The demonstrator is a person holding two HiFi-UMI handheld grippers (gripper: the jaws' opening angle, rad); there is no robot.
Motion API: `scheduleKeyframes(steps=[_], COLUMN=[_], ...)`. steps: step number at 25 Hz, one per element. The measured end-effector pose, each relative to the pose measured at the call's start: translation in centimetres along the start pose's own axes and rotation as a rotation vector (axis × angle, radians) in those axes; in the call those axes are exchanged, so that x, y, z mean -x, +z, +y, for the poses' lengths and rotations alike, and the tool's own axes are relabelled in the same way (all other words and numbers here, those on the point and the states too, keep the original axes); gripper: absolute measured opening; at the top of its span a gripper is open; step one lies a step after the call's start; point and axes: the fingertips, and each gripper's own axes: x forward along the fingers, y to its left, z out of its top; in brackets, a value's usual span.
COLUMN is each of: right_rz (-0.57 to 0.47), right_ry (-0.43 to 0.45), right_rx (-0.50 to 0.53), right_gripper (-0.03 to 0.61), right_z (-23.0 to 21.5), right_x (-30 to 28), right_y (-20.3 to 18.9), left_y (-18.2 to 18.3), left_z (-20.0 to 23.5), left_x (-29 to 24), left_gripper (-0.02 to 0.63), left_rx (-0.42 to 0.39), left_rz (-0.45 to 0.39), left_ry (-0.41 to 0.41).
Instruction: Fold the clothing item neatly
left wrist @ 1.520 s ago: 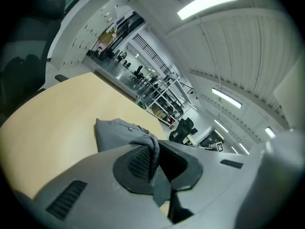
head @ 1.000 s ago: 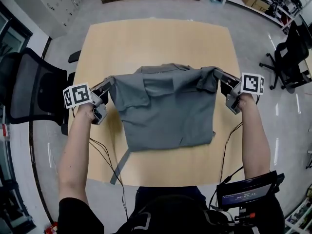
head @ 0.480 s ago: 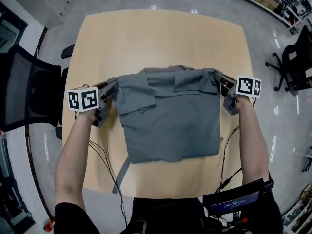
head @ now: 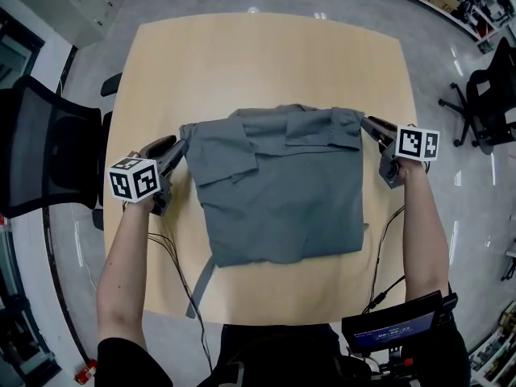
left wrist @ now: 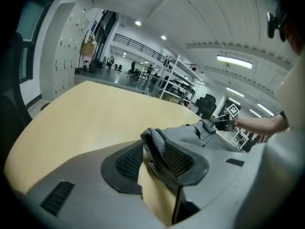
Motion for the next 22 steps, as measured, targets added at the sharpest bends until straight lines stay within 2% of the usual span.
scheduleKeyframes(steps=[3,8,11,16,18,20,21,22], right_rz=[-0.044,-0.074,-0.062,-0.159,-0.205,-0.245,-0.259,-0.270], right_ry=[-0.025,0.035,0.064,0.106,0.123,0.138,0.148,0.158], right_rx=[0.012,0.052,0.069,0.100,0.117,0.136,0.153,0.177], right_gripper=[0.103,0.101,0.101,0.100,0.083,0.034,0.023,0.015], right_z=[-0.2,3.7,6.0,9.7,11.2,13.0,14.1,15.2], right_x=[1.7,3.4,3.7,6.0,7.2,8.6,9.4,10.2], right_y=[0.8,-0.8,-2.8,-3.6,-3.6,-3.4,-3.3,-3.2], left_y=[0.5,1.1,0.6,-1.1,-0.7,0.2,0.7,1.2], left_z=[-0.8,-3.7,-6.2,-9.6,-11.1,-12.7,-13.7,-14.8], left_x=[1.2,2.6,2.6,1.9,2.7,4.4,5.4,6.4], left_gripper=[0.118,0.118,0.118,0.118,0.118,0.117,0.105,0.060], left_rx=[0.002,-0.043,-0.046,-0.130,-0.135,-0.130,-0.129,-0.123], left_rz=[-0.060,-0.146,-0.166,-0.139,-0.184,-0.253,-0.288,-0.324], left_ry=[0.000,-0.014,-0.058,-0.082,-0.093,-0.106,-0.112,-0.119])
